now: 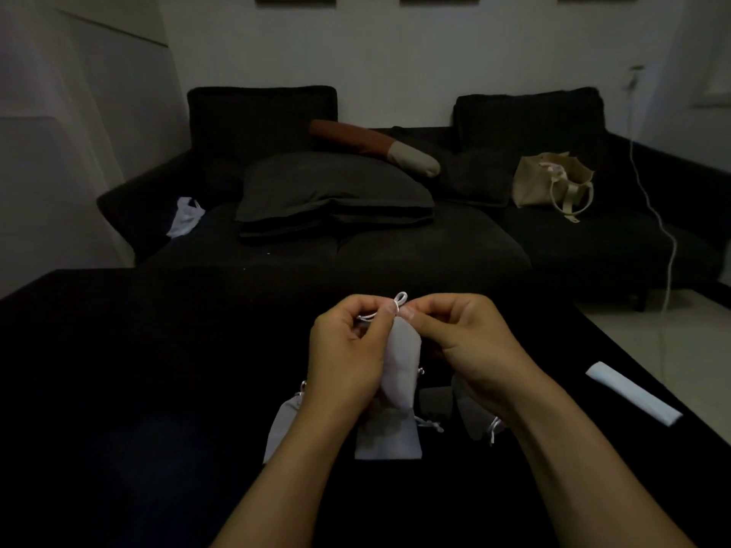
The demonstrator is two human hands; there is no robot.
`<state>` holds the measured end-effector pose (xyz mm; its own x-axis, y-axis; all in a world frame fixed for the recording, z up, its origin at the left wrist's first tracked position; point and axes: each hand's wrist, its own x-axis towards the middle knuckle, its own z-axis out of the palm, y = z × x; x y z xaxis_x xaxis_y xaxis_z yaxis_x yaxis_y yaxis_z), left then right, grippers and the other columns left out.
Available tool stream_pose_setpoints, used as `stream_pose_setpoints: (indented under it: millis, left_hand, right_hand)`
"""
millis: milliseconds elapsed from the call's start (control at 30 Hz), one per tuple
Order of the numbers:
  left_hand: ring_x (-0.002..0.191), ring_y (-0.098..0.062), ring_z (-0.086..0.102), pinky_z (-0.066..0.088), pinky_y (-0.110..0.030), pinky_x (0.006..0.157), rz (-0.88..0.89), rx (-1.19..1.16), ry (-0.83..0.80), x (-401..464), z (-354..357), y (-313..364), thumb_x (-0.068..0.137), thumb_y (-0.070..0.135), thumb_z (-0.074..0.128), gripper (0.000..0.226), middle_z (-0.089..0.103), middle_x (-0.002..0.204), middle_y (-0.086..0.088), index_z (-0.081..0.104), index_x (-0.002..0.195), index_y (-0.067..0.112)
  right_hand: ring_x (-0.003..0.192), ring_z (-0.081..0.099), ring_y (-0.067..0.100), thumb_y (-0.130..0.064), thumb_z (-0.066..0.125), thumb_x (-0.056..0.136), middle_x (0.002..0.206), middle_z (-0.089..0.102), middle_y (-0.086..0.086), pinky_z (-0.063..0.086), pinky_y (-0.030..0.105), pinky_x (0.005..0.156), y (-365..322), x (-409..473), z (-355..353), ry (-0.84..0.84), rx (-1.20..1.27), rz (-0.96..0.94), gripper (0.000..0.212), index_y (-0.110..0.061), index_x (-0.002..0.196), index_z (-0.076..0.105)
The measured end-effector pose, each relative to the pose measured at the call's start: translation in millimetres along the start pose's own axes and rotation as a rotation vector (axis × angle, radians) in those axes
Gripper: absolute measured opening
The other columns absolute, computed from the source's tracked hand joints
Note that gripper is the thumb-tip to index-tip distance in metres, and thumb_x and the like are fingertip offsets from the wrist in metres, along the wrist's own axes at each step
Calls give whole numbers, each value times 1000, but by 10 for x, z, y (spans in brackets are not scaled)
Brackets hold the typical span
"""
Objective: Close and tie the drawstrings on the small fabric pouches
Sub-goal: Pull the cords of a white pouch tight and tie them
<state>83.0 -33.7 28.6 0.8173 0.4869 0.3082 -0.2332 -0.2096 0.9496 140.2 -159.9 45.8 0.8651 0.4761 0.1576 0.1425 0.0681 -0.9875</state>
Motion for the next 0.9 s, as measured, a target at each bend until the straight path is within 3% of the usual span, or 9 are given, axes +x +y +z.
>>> stream_pose_setpoints:
  millis: [133, 233, 333, 433, 567, 667, 733, 900]
  left_hand:
    - [80, -3, 72, 58, -21, 70, 86, 63, 29, 10, -37, 30, 86, 11, 70, 9, 75, 82, 6, 75, 87, 19]
    - [79, -6, 73, 54, -16, 65, 16, -51, -24, 40, -97, 69, 84, 6, 72, 13, 76, 78, 5, 77, 82, 17]
    - [86, -22, 75, 56, -27, 71, -197, -266, -107, 58, -149, 70, 83, 8, 72, 8, 77, 85, -8, 79, 83, 11]
    - [87, -24, 74, 56, -29, 73, -238, -338, -113, 76, -188, 53, 82, 7, 72, 10, 77, 88, -11, 79, 86, 13]
    - [82, -12, 74, 54, -18, 68, -26, -182, -129, 78, -280, 108, 82, 2, 71, 16, 77, 86, -2, 73, 92, 15]
    - [83, -8, 73, 55, -17, 71, 168, 21, -170, 74, -332, 110, 82, -1, 72, 19, 76, 86, 4, 75, 89, 16]
    - [85, -5, 72, 56, -18, 74, 237, 147, -195, 74, -352, 114, 82, 0, 72, 21, 76, 86, 7, 76, 91, 19]
    - [86, 1, 70, 56, -17, 76, 433, 356, -180, 97, -390, 89, 80, 5, 76, 21, 75, 89, 12, 77, 94, 21]
  right_hand:
    - [91, 74, 23, -9, 66, 88, 91, 76, 12, 58, 34, 84, 26, -6, -13, -34, 45, 35, 13, -2, 94, 75]
    - [91, 73, 24, -14, 63, 90, 94, 76, 13, 58, 31, 79, 23, -15, -13, -90, 92, 71, 16, -3, 97, 74]
    - [85, 72, 24, -15, 59, 94, 93, 75, 14, 58, 28, 72, 8, -23, -9, -149, 117, 109, 19, -2, 99, 73]
    - [74, 67, 17, -14, 55, 96, 84, 71, 11, 54, 24, 63, 21, -12, 15, -173, 120, 120, 21, 0, 99, 71]
    - [78, 68, 17, -15, 53, 98, 92, 71, 18, 55, 23, 64, 6, -17, 17, -202, 141, 137, 27, 4, 110, 67]
    - [90, 60, 34, -19, 53, 98, 107, 64, 34, 50, 39, 74, 17, -4, 1, -184, 112, 146, 28, 2, 109, 68]
    - [89, 53, 36, -21, 52, 98, 99, 60, 34, 41, 44, 73, 39, 6, -1, -180, 98, 150, 28, 2, 105, 68]
    - [66, 46, 28, -20, 50, 99, 78, 55, 20, 31, 30, 55, 43, 21, 37, -186, 124, 186, 28, -4, 86, 69]
